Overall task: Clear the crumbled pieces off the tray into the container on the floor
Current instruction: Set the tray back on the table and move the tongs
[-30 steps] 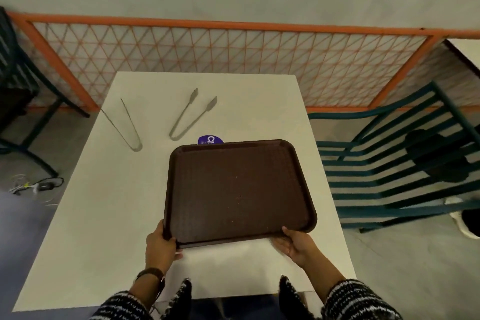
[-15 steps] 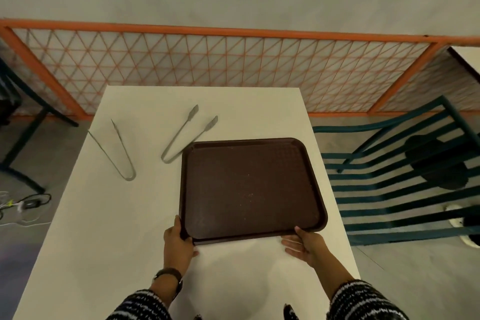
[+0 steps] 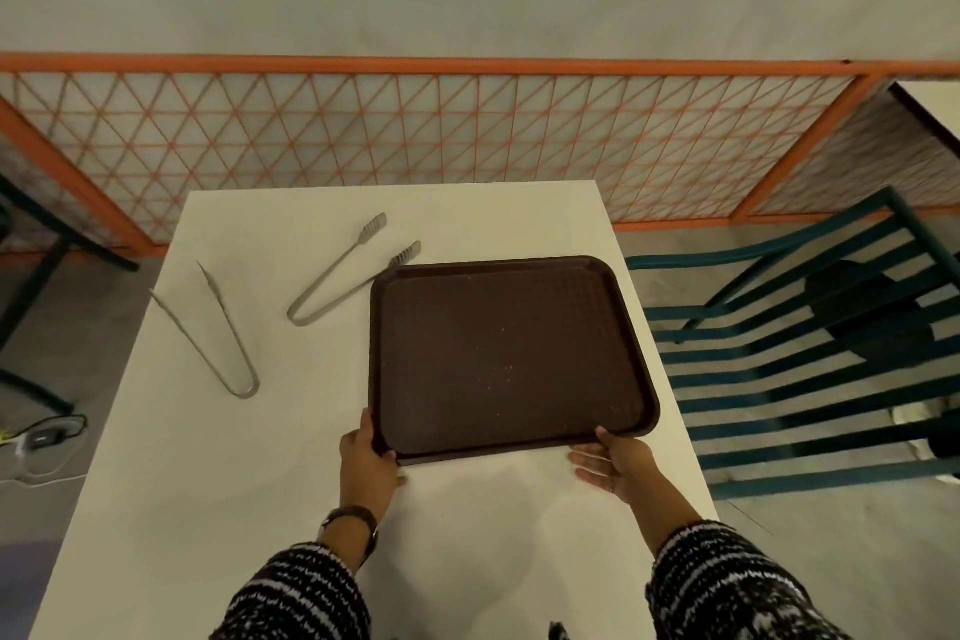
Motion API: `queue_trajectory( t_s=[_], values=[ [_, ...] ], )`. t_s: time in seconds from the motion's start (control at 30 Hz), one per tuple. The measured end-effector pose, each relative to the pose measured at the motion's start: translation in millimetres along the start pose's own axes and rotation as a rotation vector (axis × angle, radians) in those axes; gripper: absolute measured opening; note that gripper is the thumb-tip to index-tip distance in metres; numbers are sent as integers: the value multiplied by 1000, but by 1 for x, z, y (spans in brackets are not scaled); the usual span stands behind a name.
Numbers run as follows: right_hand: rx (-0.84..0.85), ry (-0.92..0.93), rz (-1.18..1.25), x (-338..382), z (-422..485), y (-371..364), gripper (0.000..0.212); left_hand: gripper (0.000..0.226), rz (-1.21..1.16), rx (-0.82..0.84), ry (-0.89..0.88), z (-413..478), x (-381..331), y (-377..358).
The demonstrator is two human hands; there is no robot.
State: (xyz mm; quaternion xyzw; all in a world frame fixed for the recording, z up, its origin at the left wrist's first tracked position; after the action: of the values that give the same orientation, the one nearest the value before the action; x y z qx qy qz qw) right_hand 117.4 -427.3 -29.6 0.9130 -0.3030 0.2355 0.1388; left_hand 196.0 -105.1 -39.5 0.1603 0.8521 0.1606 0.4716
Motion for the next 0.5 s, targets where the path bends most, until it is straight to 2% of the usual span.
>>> queue_trajectory(
  t_s=[0.3, 0.5],
  values=[
    [47, -9, -82, -10, -25, -20, 44, 59, -2, -9, 41, -1, 0, 13],
    [205, -28, -336, -36, -61, -85, 43, 49, -92, -121, 104, 6, 23, 62]
  ],
)
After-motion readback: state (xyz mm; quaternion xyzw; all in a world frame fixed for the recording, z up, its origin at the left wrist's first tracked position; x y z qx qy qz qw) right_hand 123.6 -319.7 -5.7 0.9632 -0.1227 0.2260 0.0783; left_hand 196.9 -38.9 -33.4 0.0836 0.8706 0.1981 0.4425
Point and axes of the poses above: each hand's wrist, its own z-axis towards the middle knuckle, its own y-axis out of the back of the hand, x = y × z, the point moved 4 cm from there along z, towards the middle knuckle, and after that the axes turned 2 degrees about y, right-handed, at the moved point
